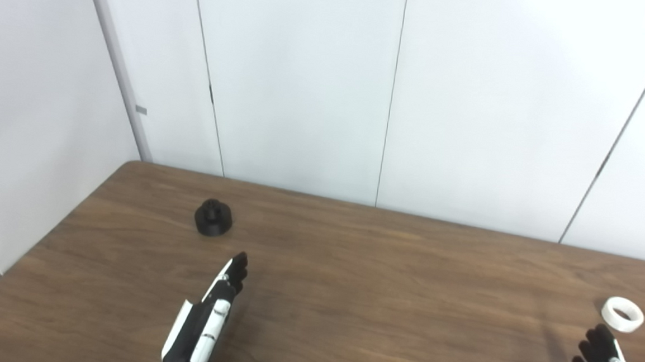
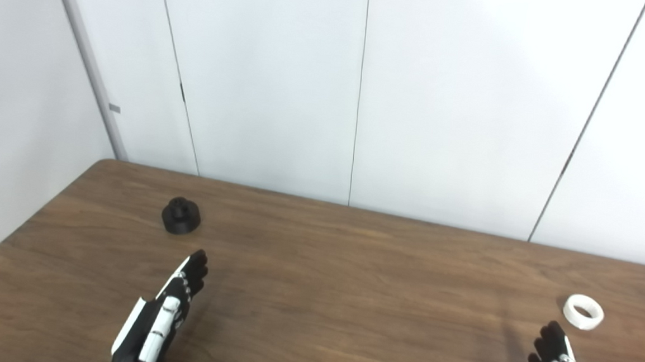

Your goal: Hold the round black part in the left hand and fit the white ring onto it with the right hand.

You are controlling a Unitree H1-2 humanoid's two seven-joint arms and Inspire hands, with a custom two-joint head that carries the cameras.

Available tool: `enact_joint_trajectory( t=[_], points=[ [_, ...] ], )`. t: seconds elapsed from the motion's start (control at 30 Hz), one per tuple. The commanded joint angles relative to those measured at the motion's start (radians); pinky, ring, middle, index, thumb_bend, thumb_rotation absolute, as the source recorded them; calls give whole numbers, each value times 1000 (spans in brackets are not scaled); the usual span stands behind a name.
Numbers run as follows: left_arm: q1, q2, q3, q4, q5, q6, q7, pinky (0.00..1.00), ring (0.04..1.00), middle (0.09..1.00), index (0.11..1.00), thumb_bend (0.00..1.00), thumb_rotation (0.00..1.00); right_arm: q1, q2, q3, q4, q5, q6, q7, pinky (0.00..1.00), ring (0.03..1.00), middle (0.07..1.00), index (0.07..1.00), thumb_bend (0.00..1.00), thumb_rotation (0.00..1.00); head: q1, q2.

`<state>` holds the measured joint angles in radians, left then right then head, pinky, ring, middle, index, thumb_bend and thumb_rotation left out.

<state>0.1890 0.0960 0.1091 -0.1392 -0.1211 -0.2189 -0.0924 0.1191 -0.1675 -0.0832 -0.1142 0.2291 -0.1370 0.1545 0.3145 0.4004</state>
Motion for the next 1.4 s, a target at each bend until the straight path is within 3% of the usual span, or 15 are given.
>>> enact_joint_trajectory(
  t=[0.0,0.27,0.47,0.6,0.83,1.13,1.23,1.37],
  points=[
    [15,-43,-23,80,5,-34,12,1000,982,982,978,448,918,32,7,-2,82,14,-34,17,1000,1000,1000,1000,583,1000,3,-1],
    [15,-41,-26,92,8,-42,8,1000,996,994,990,464,936,28,8,-3,86,-1,-45,17,1000,1000,1000,999,581,1000,5,-2],
    [18,-41,-23,74,7,-27,12,1000,997,993,987,487,931,34,10,-3,67,2,-25,13,1000,1000,1000,999,582,1000,-18,21],
    [26,-38,-23,39,47,9,31,1000,999,994,991,516,831,40,11,-2,57,8,-16,16,1000,1000,1000,992,582,1000,-24,28],
    [41,-27,-10,-81,166,75,82,978,978,972,977,576,467,51,11,-4,41,9,-9,14,1000,1000,1000,998,597,1000,-31,39],
    [-14,43,69,-222,257,243,121,920,930,941,948,658,377,59,19,-2,22,-9,10,2,1000,1000,1000,986,595,1000,-34,47],
    [-43,62,96,-243,259,286,126,924,930,939,940,667,278,60,24,-3,21,-12,10,0,1000,1000,1000,984,601,1000,-36,47],
    [-90,107,116,-262,353,358,146,940,933,911,920,745,257,60,28,-4,22,-14,1,1,1000,1000,1000,984,583,1000,-39,49]
  ],
)
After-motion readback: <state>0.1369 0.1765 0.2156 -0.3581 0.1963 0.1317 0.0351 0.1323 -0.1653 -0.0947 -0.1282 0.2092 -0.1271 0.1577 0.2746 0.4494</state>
